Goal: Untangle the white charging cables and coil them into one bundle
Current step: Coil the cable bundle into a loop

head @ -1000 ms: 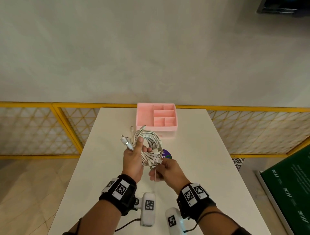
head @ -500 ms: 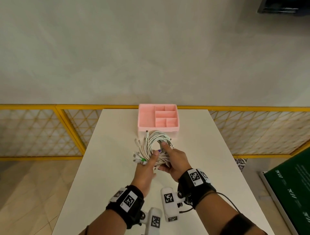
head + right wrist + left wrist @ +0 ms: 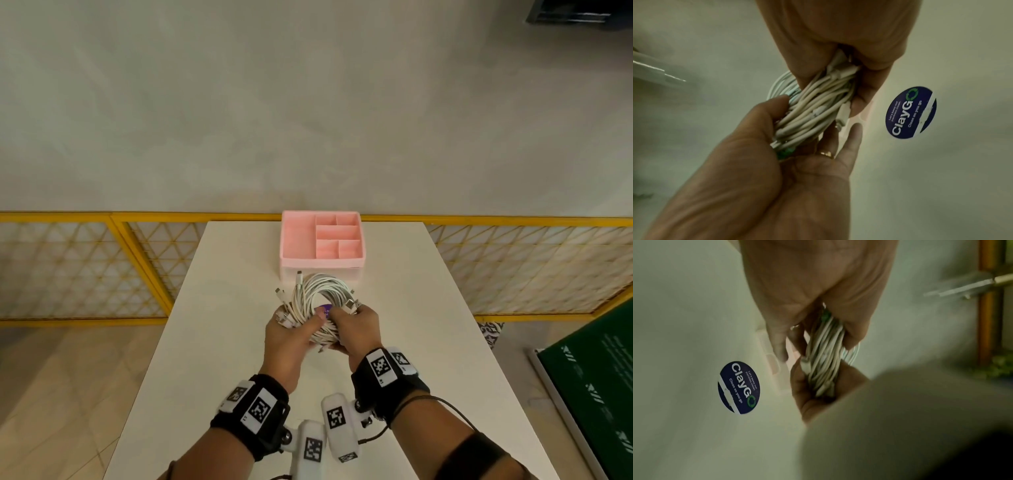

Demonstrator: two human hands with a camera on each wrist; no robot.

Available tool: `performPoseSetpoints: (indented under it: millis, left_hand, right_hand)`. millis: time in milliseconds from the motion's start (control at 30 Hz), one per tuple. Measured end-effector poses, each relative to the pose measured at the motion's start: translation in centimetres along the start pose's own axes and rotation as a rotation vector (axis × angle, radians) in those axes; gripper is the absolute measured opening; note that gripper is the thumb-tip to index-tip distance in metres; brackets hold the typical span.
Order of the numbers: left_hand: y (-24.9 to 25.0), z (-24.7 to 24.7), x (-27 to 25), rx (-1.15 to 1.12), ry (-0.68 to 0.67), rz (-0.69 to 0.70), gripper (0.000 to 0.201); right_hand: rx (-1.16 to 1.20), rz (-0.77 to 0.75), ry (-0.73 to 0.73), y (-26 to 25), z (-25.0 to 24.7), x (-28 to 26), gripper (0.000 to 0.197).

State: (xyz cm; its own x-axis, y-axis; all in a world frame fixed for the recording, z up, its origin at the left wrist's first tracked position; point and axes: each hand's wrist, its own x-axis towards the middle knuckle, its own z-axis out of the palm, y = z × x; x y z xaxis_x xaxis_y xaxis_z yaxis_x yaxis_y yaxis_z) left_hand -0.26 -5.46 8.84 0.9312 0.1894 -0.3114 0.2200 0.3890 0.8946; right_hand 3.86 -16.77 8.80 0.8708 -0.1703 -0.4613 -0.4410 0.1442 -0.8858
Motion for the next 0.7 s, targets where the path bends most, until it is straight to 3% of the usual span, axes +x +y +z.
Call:
performPoseSetpoints:
  millis: [67, 167, 233, 300, 367, 467, 567, 700]
  left_hand:
    - [-0.2, 0.1, -0.1, -0.043, -0.014, 0.046, 0.033]
    - [0.2, -1.1, 0.1, 0.039, -0.224, 0.098, 0.046]
    - [0.5, -2.5, 0.6, 0.202, -0.377, 0.131, 0.057]
    - [0.5, -3.6, 1.2, 0.435, -0.447, 0.145, 0.067]
    - [0.2, -4.2, 1.5, 0.645, -0.443, 0.158, 0.079]
    - [-0.5, -4.0, 1.5, 0.773, -0.449, 0.214, 0.088]
    - [-1.2, -3.5, 1.9, 0.843, -0.388, 0.332, 0.084]
    - [-1.2, -3.0, 2.1, 0.726, -0.344, 0.473, 0.065]
  right_hand:
    - [0.033, 0.030, -0.036, 0.0, 0.2, 0.0, 0.021]
    - [0.026, 0.081, -0.086, -0.6, -0.1, 0.3, 0.010]
    - [0.000, 0.143, -0.104, -1.2, -0.8, 0.8, 0.012]
    - [-0.017, 0.209, -0.158, -1.7, -1.5, 1.2, 0.021]
    - [-0.013, 0.280, -0.251, -2.1, -2.0, 1.1, 0.028]
    - [0.054, 0.350, -0.347, -2.2, -1.9, 0.7, 0.033]
    - [0.104, 0.359, -0.433, -2.1, -1.3, 0.3, 0.032]
    - [0.110, 0.382, -0.524, -1.9, -1.1, -0.3, 0.019]
